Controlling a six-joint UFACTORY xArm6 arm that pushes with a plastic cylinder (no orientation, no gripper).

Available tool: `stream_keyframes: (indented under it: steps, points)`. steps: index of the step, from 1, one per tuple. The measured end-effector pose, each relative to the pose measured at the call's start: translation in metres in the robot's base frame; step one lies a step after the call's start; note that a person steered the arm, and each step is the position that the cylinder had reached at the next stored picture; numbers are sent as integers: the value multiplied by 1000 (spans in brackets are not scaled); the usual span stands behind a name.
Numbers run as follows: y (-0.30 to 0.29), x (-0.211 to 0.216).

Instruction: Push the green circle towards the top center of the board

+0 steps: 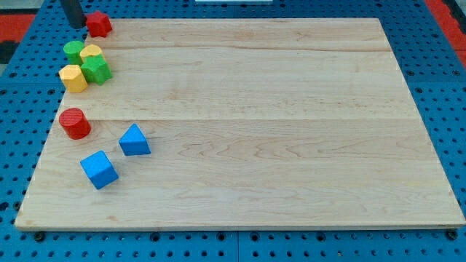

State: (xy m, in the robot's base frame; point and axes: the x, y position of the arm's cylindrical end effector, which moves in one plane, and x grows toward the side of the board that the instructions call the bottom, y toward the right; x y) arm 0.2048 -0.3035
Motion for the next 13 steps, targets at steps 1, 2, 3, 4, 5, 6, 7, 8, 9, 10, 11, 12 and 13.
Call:
stream_keyframes:
  steps: [1, 2, 3, 4, 5, 6, 7, 8, 9, 10, 11, 12, 13]
  points:
    - [37, 18]
    - [31, 20]
    - [-1, 8]
    - [-1, 8]
    - [-1, 13]
    - [-1, 13]
    - [-1, 28]
    - [-1, 41]
    - [-1, 72]
    - [-1, 78]
    - [-1, 78]
    - [3, 109]
    - [33, 139]
